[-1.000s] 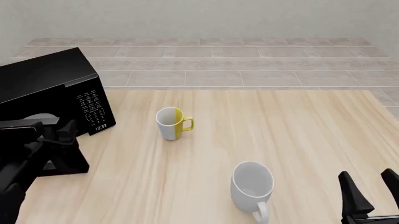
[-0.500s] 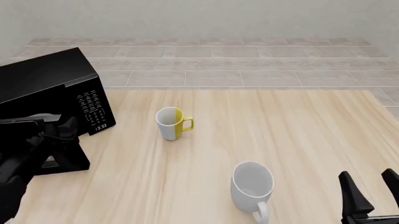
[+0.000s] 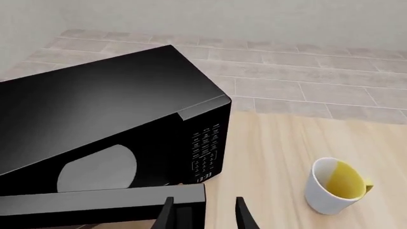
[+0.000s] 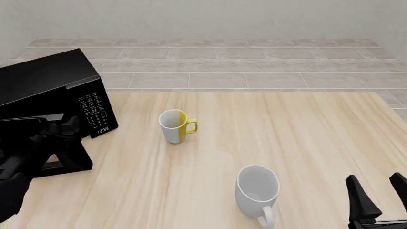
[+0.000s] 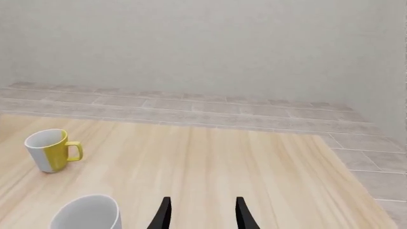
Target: Close the microwave.
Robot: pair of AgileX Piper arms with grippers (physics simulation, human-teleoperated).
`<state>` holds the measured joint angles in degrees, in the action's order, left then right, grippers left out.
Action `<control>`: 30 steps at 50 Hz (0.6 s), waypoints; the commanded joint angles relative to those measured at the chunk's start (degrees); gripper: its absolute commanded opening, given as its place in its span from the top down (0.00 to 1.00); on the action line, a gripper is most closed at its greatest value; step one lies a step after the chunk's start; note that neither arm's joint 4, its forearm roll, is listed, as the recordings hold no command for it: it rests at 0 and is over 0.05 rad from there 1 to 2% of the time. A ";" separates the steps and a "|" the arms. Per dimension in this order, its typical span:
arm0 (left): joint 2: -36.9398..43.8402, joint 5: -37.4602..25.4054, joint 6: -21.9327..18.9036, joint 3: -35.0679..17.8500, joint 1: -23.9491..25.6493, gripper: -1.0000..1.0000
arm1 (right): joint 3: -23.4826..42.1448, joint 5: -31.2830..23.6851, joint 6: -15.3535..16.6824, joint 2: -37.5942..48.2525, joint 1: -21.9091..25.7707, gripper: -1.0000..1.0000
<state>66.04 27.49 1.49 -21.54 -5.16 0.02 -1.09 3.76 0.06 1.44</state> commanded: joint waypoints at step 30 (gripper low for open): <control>5.33 -1.15 -1.23 -6.35 0.18 0.00 | 0.02 0.41 -0.48 -0.01 0.14 0.00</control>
<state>68.52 26.16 1.37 -24.30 -5.23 0.03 -0.86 3.45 0.06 1.48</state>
